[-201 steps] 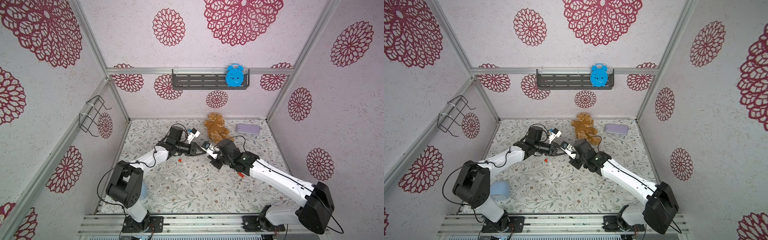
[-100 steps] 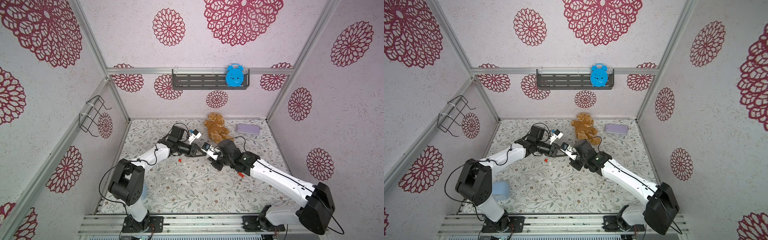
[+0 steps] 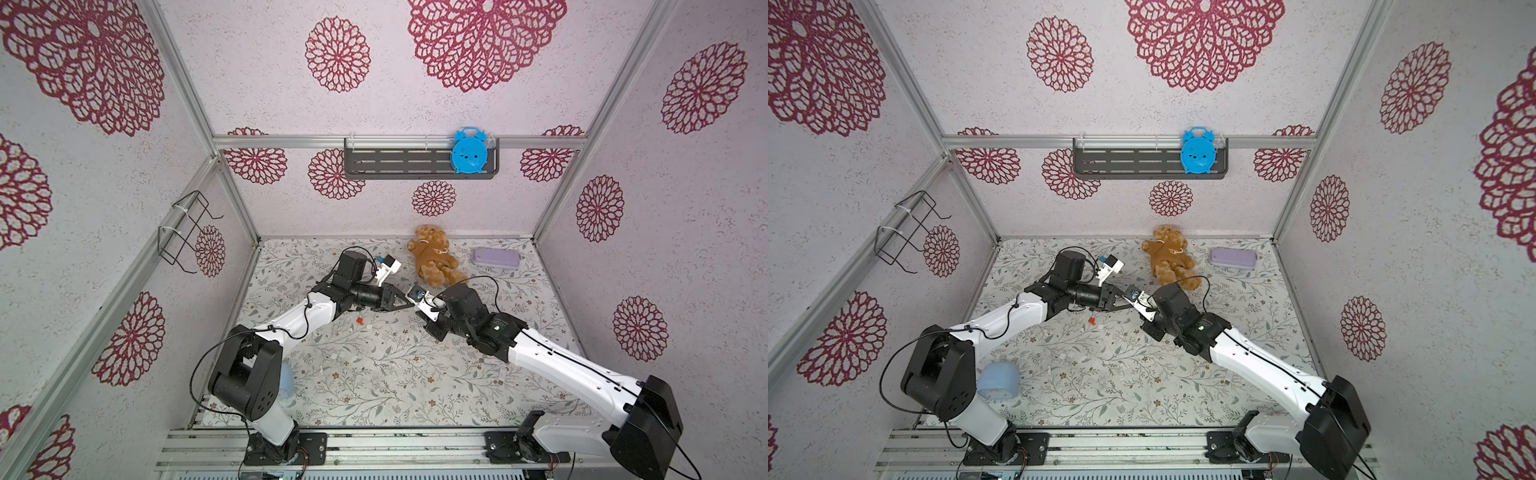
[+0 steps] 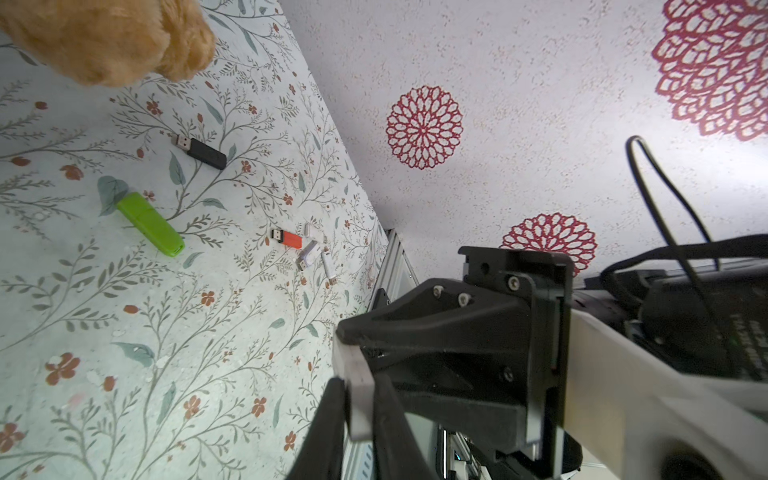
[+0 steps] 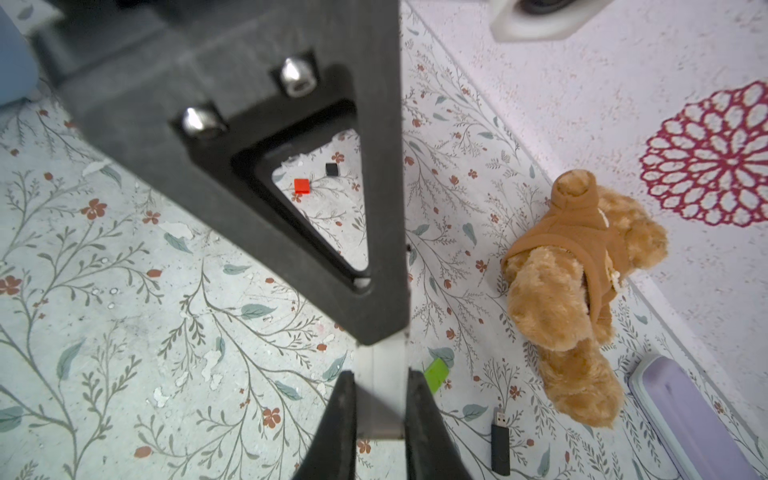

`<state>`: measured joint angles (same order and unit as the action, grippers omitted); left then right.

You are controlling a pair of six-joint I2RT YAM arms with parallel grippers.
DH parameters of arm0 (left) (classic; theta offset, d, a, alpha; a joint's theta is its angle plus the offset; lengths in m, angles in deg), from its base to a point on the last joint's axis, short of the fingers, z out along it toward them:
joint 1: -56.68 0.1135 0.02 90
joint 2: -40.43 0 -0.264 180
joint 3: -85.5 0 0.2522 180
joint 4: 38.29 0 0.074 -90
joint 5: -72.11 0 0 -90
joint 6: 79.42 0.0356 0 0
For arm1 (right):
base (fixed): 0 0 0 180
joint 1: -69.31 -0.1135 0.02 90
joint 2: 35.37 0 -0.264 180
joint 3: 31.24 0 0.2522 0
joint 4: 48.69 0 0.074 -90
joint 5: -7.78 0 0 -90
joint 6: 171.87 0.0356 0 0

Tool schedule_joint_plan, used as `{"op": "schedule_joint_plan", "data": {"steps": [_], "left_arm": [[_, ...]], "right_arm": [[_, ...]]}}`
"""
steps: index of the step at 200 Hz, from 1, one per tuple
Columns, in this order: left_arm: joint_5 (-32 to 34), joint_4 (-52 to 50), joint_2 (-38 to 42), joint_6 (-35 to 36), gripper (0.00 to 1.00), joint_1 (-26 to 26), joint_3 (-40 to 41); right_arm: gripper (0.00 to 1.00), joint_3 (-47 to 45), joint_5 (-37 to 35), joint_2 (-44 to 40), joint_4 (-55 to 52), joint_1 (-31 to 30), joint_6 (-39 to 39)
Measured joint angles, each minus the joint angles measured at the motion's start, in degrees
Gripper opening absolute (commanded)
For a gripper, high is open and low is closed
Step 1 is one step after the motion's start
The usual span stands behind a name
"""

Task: Close the usb drive cover
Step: Close the cover of the USB drive.

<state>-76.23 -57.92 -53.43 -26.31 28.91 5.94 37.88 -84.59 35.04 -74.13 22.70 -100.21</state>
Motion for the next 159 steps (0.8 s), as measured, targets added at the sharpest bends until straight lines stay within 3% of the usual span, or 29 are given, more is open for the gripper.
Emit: {"op": "schedule_joint_plan", "data": {"steps": [36,63,104,159], "left_arm": [[-0.8,1.0,0.7,-0.7,0.29,-0.7,0.0],[0.4,0.9,1.7,-1.0,0.43,-0.5,0.1],[2.8,2.5,5.8,-1.7,0.55,0.0,1.7],[8.1,4.3,9.6,-2.3,0.60,1.3,4.3]], "right_arm": [[0.12,-0.6,0.9,-1.2,3.3,-0.7,0.1],[0.12,-0.6,0.9,-1.4,4.4,-0.7,0.2],[0.12,-0.9,0.9,-1.7,6.0,-0.8,0.5],[0.12,-2.4,0.5,-2.1,6.1,-0.8,1.7]]}}
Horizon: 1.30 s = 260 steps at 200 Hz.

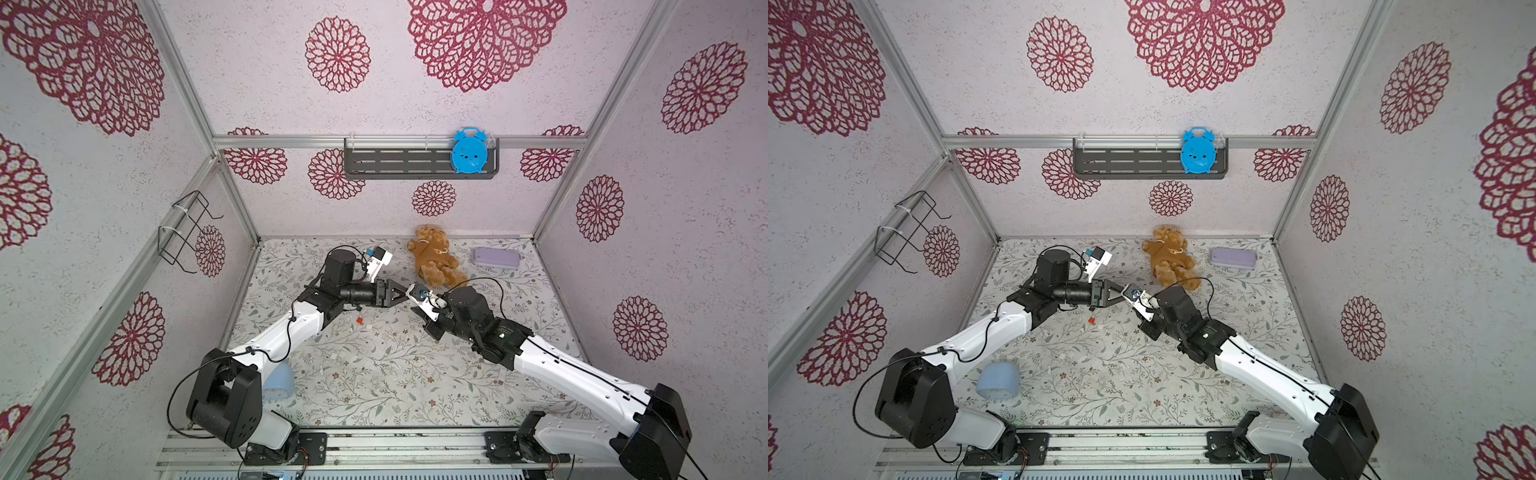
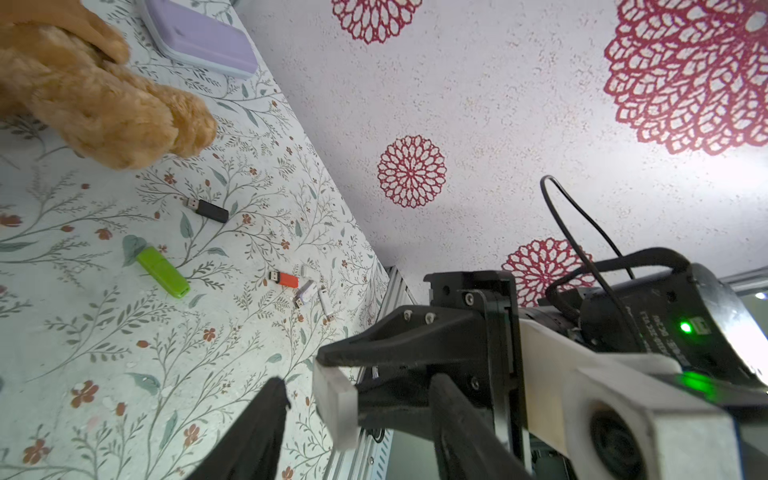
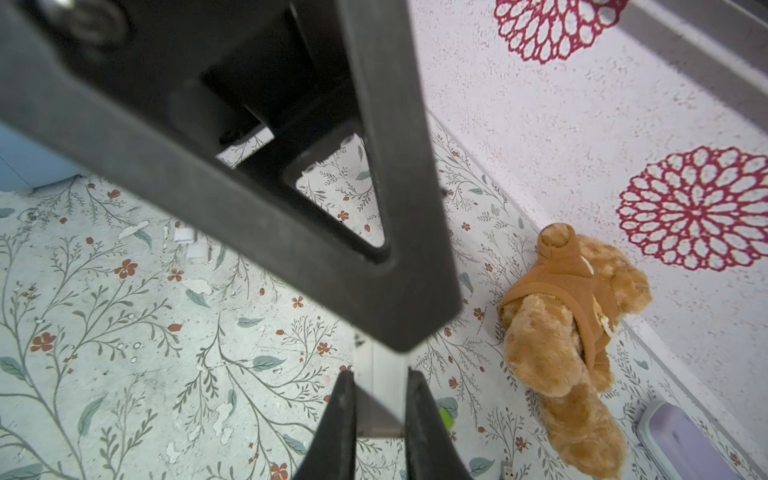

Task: Close the usb drive cover
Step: Close the cover of the USB drive, then place the USB drive at the center of the board.

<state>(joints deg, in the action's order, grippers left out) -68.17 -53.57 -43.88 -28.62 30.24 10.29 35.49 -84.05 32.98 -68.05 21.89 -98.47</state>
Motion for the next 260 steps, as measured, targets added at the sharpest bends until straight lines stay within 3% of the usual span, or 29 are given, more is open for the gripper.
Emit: {"op": "schedule_joint_plan", "data": {"steps": [55,91,152,199,260], "left_arm": [[13.4,-1.0,8.0,1.7,0.63,1.5,4.8],[25.2,-2.0,15.8,4.0,0.69,2.5,8.6],[40.6,-3.5,26.1,6.8,0.86,3.7,15.5],[47.4,-3.9,30.1,7.6,1.00,4.2,18.5],[51.4,-4.0,32.3,7.9,0.97,4.8,20.0]], "right_arm": [[0.13,-0.1,-1.1,2.2,0.5,2.8,6.5],[0.13,2.6,-1.0,12.8,-3.3,7.1,15.3],[0.14,12.4,-1.9,30.1,-13.1,8.3,25.3],[0.14,19.1,-4.1,38.8,-17.2,8.3,28.3],[0.16,23.0,-7.2,42.3,-20.7,8.3,28.8]]}}
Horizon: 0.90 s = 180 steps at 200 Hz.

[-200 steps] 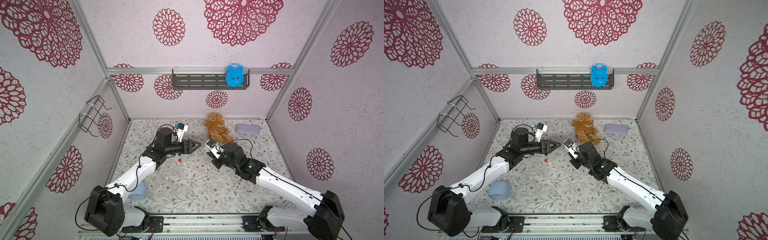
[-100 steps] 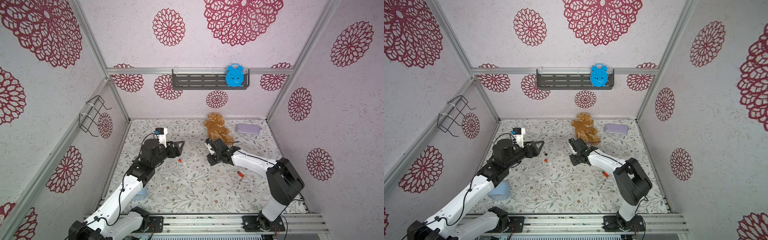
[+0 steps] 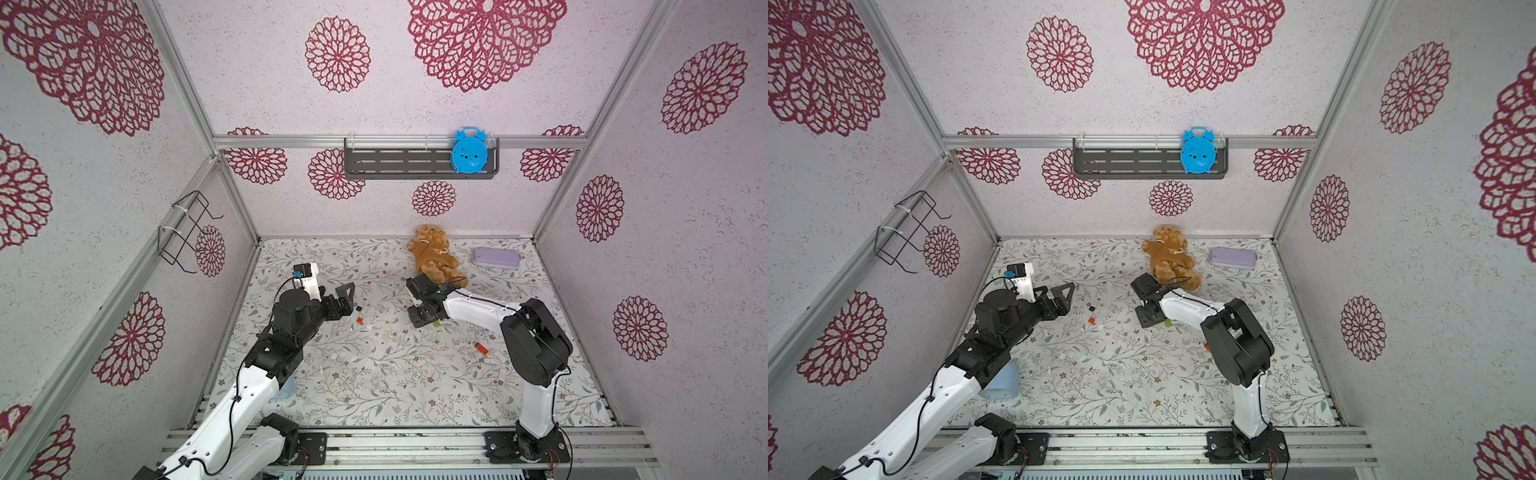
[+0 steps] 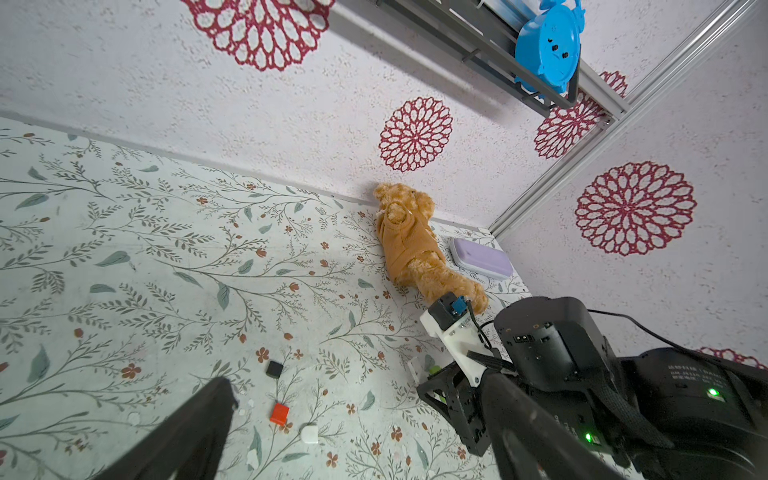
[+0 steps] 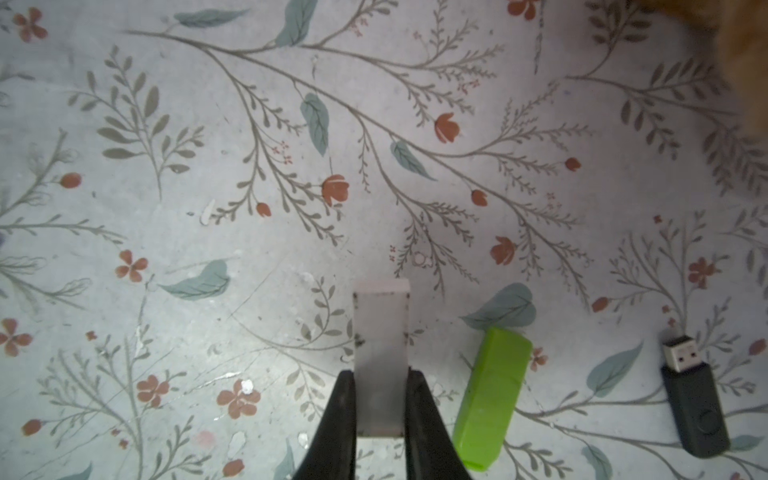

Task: Close the usb drive cover
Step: Place the USB drive at the center of the board.

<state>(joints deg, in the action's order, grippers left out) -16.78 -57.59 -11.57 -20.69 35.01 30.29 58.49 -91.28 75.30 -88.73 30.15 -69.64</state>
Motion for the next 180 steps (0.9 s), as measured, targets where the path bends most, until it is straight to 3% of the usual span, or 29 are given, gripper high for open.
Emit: {"op": "schedule_joint_plan", "data": {"steps": [48,90,180], "left_arm": [[0.0,-0.2,-0.2,-0.1,0.97,0.4,0.0],[0.5,-1.8,-1.8,-1.3,0.97,1.2,0.0],[-0.2,-3.8,-2.8,-3.5,0.97,3.9,0.0]], "right_arm": [[0.18,0.2,-0.2,1.6,-0.9,0.0,0.0],[0.35,0.2,-0.1,1.8,-1.0,0.0,0.2],[0.46,0.5,4.3,-1.7,-1.8,-0.1,-2.4]]}}
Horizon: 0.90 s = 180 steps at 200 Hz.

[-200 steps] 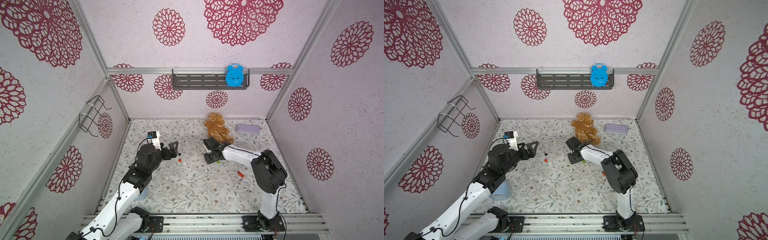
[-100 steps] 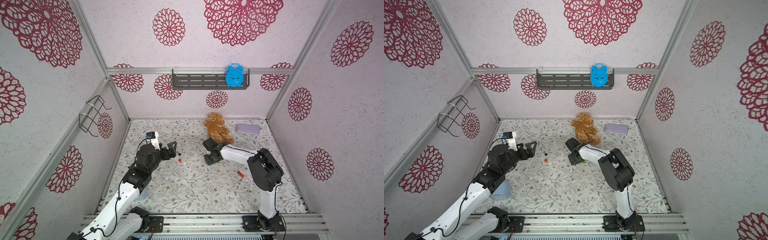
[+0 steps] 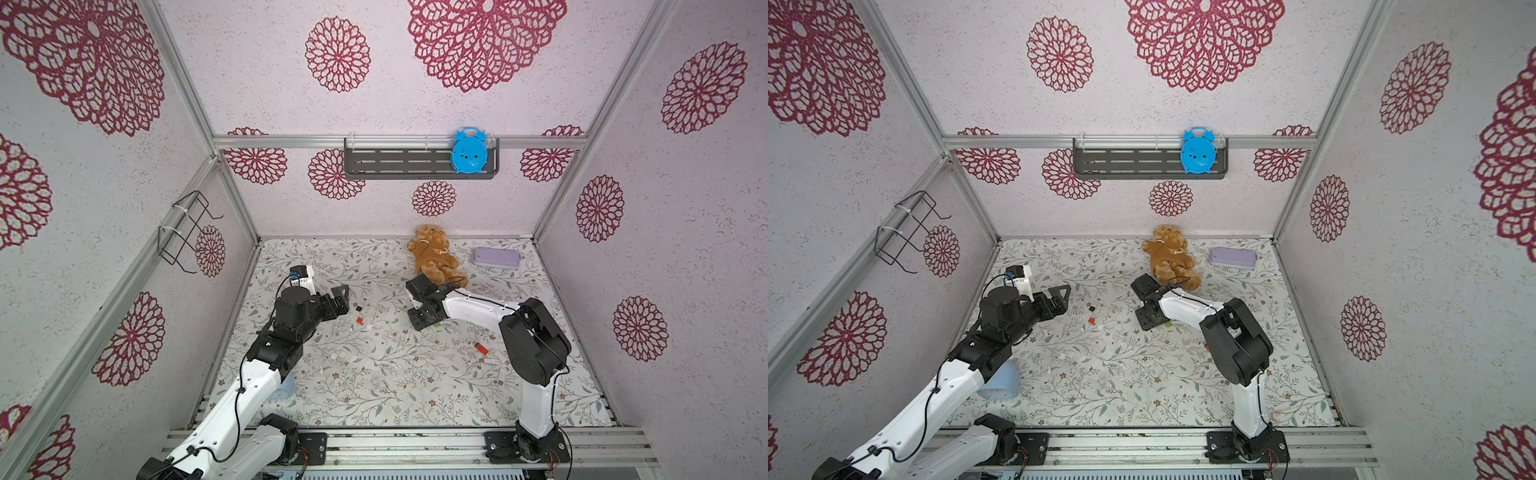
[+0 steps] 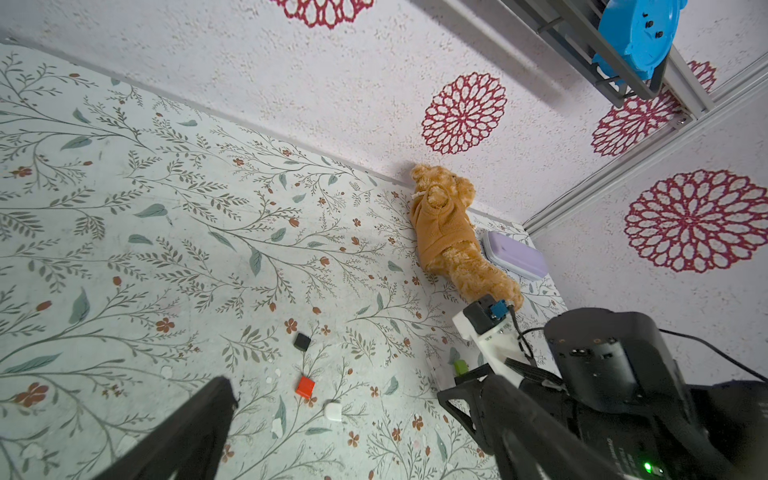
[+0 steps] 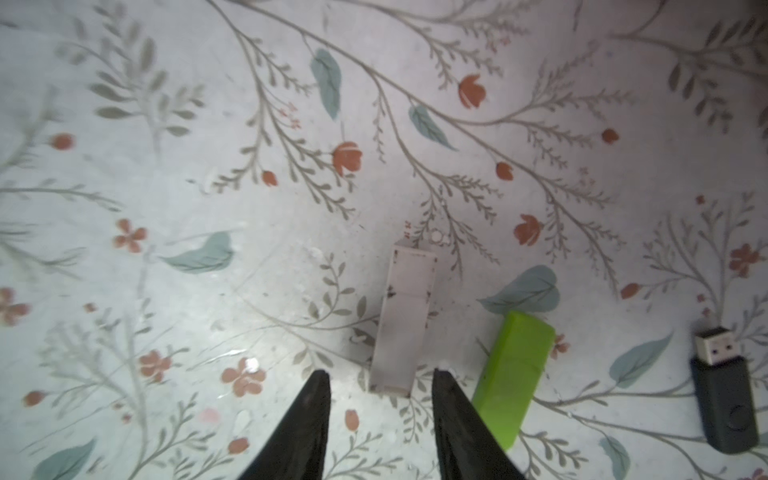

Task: Close the usb drive cover
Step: Place the USB drive at the center of the board, then pick up the cover from the center of the board.

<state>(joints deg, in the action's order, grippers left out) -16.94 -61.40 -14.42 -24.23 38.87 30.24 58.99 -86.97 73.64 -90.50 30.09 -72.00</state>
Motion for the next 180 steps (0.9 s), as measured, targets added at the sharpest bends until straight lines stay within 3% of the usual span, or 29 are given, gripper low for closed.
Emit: {"op": "schedule_joint_plan", "data": {"steps": [64,116,180], "left_arm": [[-3.3,-3.0,-1.9,-4.9,0.97,8.2,0.2],[-5.9,-4.5,-2.0,-7.5,0.97,12.8,3.0],[-6.6,-5.4,-0.1,-8.2,0.97,17.6,5.2]], "right_arm": [[0.48,5.8,12.0,-1.6,5.8,-2.1,-17.4],[0.47,19.1,15.7,9.9,0.5,-6.4,-32.3],[0.45,30.9,14.9,21.2,-10.9,-8.9,-40.0]]}}
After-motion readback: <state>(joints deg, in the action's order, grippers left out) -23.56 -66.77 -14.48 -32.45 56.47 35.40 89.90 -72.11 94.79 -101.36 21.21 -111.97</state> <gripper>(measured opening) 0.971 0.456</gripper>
